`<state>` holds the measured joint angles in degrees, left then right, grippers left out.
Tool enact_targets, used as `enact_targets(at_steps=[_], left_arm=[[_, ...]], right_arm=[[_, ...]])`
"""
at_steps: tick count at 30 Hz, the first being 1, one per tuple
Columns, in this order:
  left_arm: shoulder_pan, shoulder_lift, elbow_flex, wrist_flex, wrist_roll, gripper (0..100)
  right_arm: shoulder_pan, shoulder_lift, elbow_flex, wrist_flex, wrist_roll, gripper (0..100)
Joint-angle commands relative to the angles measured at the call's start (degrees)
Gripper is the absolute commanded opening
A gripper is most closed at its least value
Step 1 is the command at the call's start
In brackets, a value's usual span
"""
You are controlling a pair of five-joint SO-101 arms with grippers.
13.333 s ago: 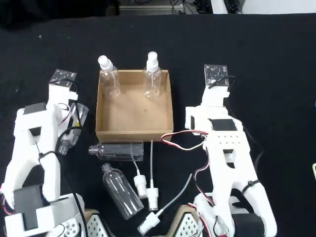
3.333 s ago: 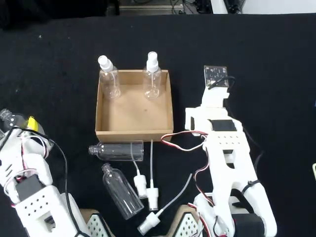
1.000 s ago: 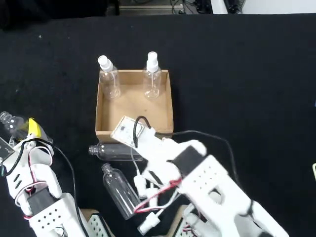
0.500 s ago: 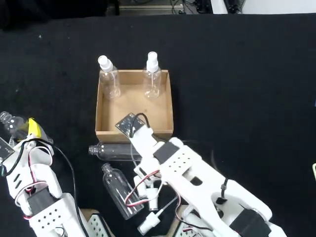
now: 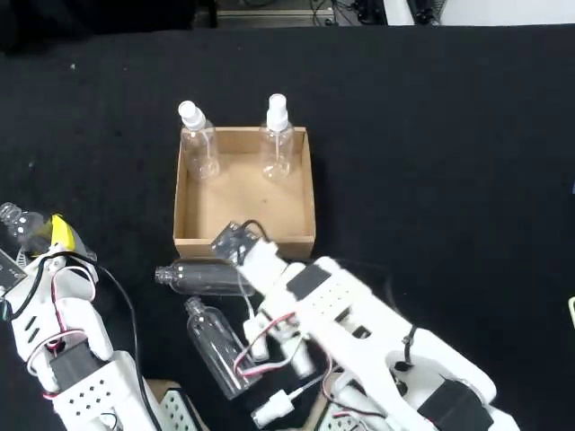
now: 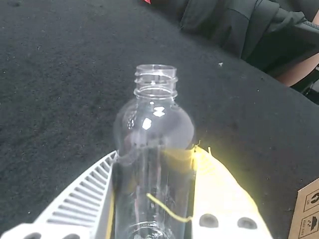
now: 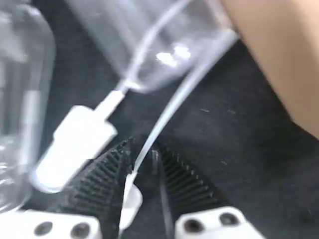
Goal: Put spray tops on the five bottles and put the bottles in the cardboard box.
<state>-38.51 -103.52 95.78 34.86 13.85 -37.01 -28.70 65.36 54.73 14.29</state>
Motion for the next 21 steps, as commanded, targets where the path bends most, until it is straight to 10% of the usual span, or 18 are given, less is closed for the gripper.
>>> enact_targets(at_steps=[1,21], left_arm=[[0.57,-1.05,1.01,-1.23,-0.09,3],[0.66,-1.05,1.01,-1.23,-0.09,3]], right_arm=[[9.05,-0.31,-0.48,0.09,4.04,0.9],[68.13,-14.64,-13.23,4.75,20.66,4.0]])
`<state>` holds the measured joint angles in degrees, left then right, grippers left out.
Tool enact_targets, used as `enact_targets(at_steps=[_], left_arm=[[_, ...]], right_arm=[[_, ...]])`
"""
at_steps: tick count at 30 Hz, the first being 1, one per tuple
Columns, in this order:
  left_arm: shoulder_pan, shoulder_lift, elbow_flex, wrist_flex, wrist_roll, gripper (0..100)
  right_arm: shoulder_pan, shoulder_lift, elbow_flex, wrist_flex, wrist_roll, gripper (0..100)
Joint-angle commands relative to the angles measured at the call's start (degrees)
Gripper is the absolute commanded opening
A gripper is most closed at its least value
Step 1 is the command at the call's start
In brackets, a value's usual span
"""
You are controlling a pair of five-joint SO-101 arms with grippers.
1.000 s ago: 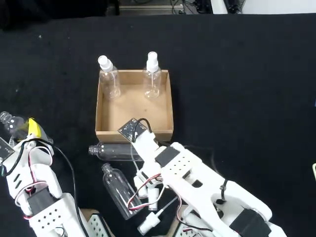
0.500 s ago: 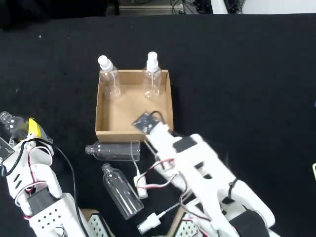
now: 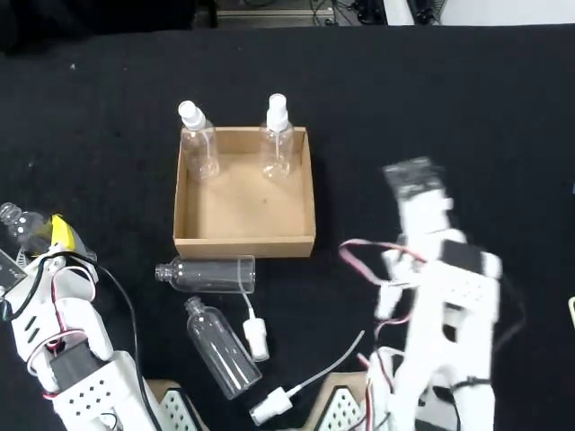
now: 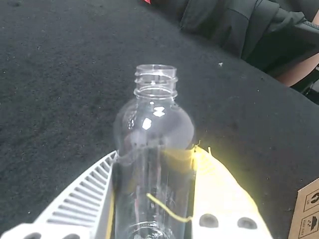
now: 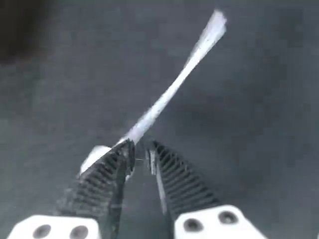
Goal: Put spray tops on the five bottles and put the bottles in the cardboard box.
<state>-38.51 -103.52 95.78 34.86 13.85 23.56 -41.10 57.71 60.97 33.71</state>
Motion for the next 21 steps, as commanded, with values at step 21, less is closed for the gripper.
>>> enact_targets(at_steps=[21], left_arm=[[0.66,-1.05,1.45,-1.32,-0.09,3]], right_arm=[[7.47,7.60,-12.70,12.48,52.48,27.2]])
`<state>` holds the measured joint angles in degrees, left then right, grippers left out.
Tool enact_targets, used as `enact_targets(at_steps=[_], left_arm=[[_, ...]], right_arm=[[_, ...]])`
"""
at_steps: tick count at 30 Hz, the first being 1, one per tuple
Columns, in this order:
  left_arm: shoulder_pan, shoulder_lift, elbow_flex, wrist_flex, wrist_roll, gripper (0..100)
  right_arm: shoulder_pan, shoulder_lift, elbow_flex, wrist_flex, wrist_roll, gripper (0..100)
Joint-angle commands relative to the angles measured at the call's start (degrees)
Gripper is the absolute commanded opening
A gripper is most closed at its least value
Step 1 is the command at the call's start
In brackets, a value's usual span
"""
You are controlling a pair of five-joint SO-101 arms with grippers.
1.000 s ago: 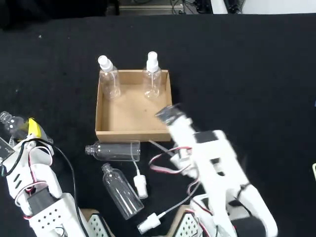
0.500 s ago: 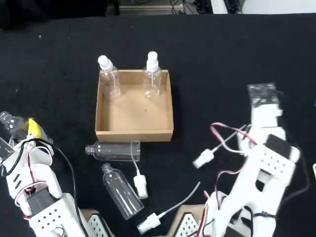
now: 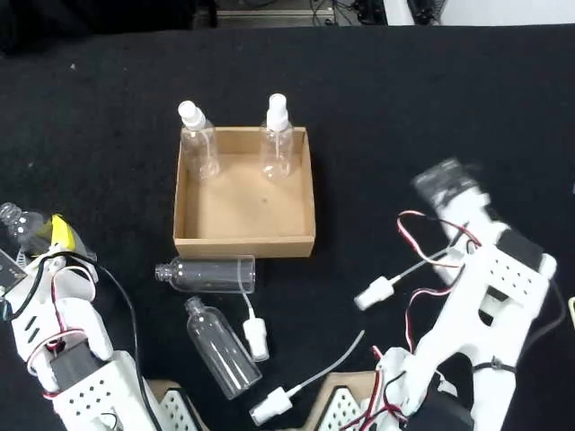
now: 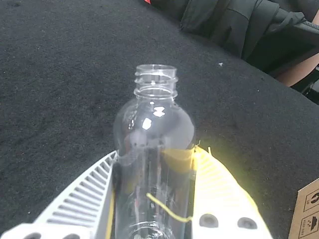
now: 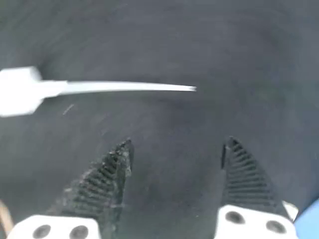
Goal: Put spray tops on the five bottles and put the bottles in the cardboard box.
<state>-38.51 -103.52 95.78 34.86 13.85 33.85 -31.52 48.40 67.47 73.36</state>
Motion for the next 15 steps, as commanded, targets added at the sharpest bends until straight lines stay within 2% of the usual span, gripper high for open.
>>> enact_targets(at_steps=[1,4,7,11,15], left_arm=[[0.66,-1.05,1.45,-1.32,-0.09,3],[0.66,-1.05,1.45,-1.32,-0.09,3],[0.66,-1.05,1.45,-1.32,-0.09,3],[0.66,-1.05,1.45,-1.32,-0.09,3],[0.66,-1.05,1.45,-1.32,-0.09,3]], right_arm=[[-3.60,-2.68,-2.86,7.91,16.88,27.1],[-7.12,-4.44,-1.27,13.27,27.34,27.0],[-12.92,-5.49,1.19,16.88,33.67,26.9],[-20.13,-5.41,3.82,17.41,34.81,26.9],[-23.65,-5.41,7.08,13.45,34.90,26.9]])
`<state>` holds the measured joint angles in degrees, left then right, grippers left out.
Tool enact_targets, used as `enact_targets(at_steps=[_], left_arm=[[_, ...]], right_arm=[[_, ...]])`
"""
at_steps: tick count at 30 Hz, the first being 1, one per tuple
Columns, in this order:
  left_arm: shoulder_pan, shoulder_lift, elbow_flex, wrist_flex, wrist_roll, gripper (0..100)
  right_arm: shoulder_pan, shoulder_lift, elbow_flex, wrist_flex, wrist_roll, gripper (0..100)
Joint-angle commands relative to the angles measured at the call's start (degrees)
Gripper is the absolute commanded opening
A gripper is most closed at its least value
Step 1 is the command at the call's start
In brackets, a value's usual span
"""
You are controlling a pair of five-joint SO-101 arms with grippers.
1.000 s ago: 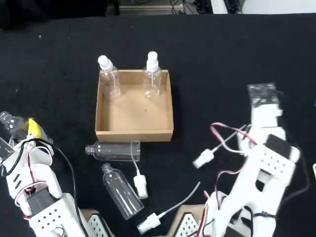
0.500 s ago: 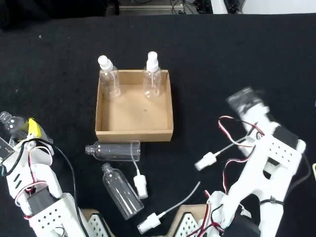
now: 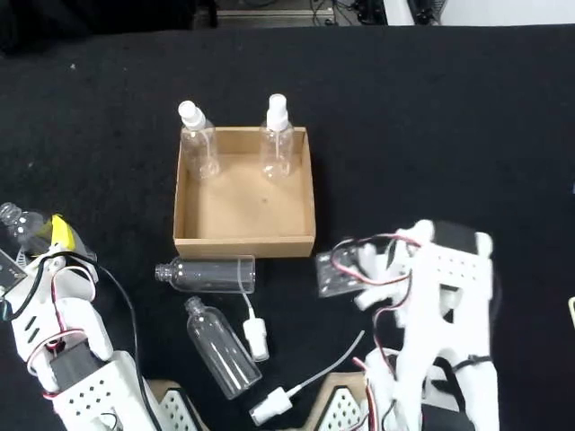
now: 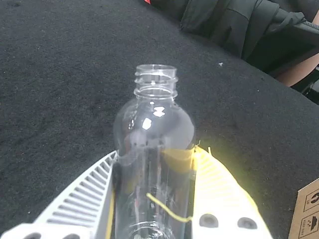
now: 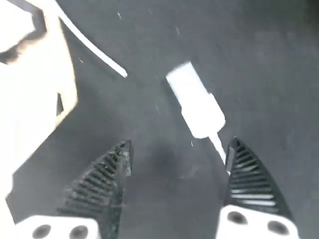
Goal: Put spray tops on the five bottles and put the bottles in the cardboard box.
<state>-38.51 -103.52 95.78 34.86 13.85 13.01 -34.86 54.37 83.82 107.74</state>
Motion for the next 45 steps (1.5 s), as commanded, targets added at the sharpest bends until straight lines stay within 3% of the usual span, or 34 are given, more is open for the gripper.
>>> enact_targets(at_steps=[1,7,11,15,22,29,34,38,45], left_arm=[[0.66,-1.05,1.45,-1.32,-0.09,3],[0.66,-1.05,1.36,-1.32,-0.09,3],[0.66,-1.05,1.36,-1.32,-0.09,3],[0.66,-1.05,1.36,-1.32,-0.09,3],[0.66,-1.05,1.45,-1.32,-0.09,3],[0.66,-1.05,1.45,-1.32,-0.09,3],[0.66,-1.05,1.54,-1.32,-0.09,3],[0.66,-1.05,1.54,-1.32,-0.09,3],[0.66,-1.05,1.54,-1.32,-0.09,3]], right_arm=[[-3.16,-2.07,2.15,-5.27,0.53,26.9],[-3.16,-2.33,10.68,-18.99,0.26,26.6],[-2.90,-2.42,10.77,-19.16,-1.93,15.6],[-2.90,-2.42,6.37,-17.85,-16.35,1.1],[7.30,-1.98,-2.24,-18.02,-48.62,2.5],[22.24,-1.89,-5.23,-22.59,-64.26,3.0],[29.10,1.98,-2.86,-29.45,-69.54,14.4],[31.12,8.84,-4.09,-31.12,-67.78,24.3],[31.03,16.75,-14.29,-29.63,-58.73,23.1]])
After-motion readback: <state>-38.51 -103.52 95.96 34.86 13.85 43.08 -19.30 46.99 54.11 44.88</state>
